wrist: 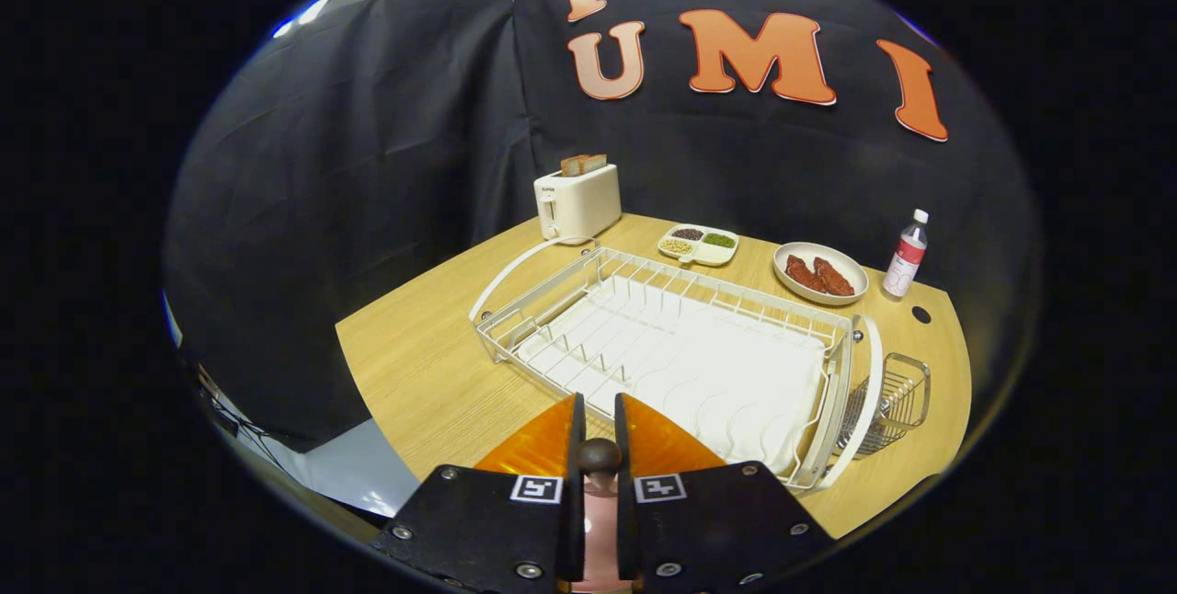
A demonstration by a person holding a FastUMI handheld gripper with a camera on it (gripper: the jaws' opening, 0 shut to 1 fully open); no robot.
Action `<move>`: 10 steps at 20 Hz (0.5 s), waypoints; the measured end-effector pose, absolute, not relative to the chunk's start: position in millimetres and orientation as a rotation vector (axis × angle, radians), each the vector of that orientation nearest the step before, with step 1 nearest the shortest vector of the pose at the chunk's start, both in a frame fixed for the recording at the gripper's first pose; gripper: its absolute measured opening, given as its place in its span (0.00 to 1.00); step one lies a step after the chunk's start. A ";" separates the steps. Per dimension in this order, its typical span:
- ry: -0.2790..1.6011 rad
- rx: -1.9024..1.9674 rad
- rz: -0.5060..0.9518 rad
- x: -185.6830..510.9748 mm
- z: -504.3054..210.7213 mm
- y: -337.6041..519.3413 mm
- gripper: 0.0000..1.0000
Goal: Take the plate from the dish rack, then take the spoon from the basket and place it into the plate.
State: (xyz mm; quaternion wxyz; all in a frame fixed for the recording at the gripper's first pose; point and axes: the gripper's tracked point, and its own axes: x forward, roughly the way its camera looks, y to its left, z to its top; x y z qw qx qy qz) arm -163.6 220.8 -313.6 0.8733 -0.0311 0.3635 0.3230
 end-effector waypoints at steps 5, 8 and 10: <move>0.780 -0.067 0.670 -172.2 -327.4 214.1 0.14; 0.805 -0.054 0.656 -181.2 -328.4 200.6 0.14; 0.829 -0.071 0.645 -190.0 -331.5 187.6 0.16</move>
